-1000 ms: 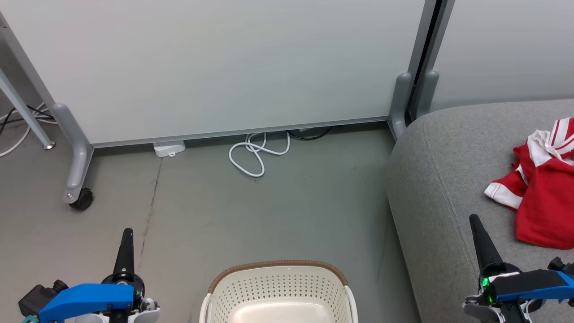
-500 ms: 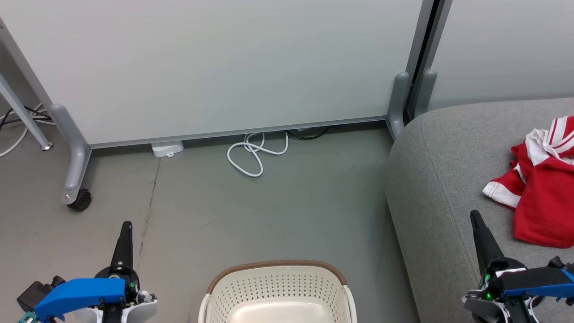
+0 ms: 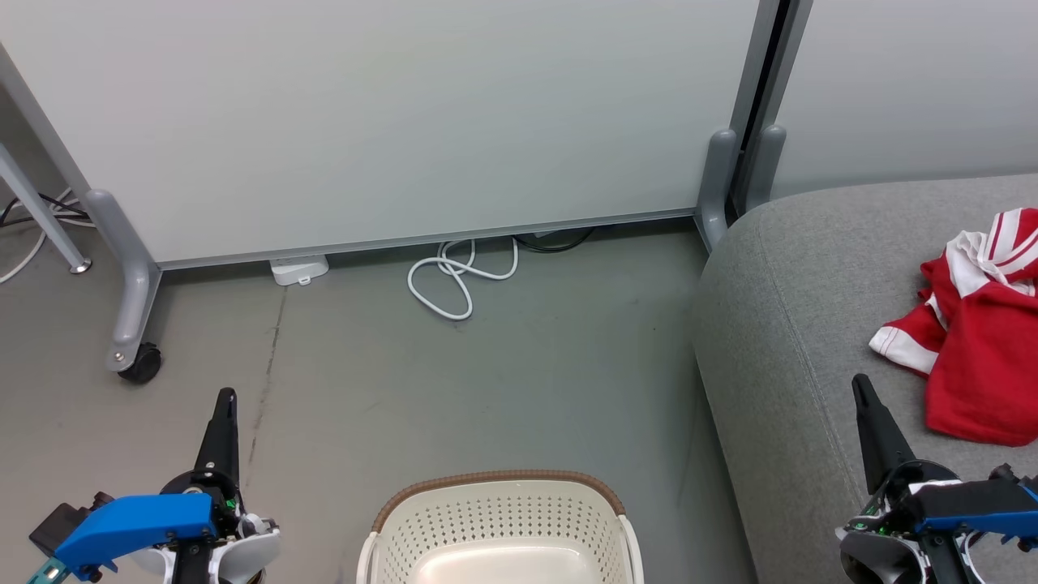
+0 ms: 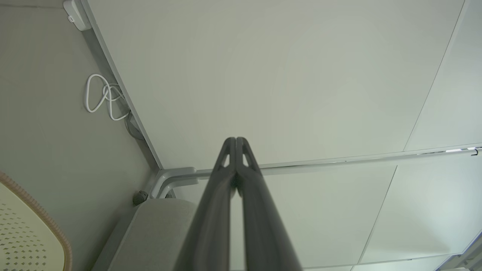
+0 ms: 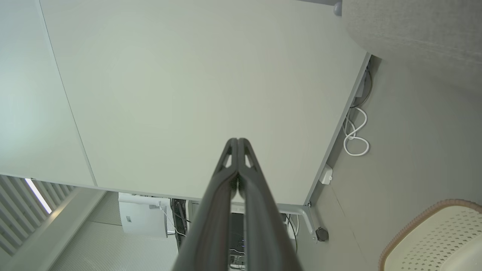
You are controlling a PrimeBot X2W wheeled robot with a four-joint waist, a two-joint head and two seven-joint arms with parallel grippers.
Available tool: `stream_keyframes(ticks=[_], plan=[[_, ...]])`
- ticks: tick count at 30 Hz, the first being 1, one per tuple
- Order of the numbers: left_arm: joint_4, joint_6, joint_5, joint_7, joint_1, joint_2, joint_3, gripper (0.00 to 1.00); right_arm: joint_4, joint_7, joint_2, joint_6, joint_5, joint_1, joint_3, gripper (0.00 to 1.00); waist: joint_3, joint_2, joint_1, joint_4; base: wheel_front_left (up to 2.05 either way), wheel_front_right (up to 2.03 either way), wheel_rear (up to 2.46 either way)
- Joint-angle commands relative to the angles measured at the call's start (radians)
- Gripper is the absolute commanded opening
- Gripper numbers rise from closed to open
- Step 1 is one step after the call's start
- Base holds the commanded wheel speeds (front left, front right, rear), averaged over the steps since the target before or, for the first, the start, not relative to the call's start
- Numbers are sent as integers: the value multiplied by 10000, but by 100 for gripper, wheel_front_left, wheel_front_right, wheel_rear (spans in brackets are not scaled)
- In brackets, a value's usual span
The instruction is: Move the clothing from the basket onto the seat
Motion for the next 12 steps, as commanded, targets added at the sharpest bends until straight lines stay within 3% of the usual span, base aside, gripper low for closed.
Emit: stream_keyframes(ticks=[1,12], plan=[[-59,-84,-116,52,-174,-5,67,0,3,62,-59,4,173,-162,-36,0,0,-1,0,-2,0,0,0],[-90,-92,-788,251,-262,-26,137,0,72,167,-62,4,925,-233,-59,0,6,-1,0,-44,0,0,0]])
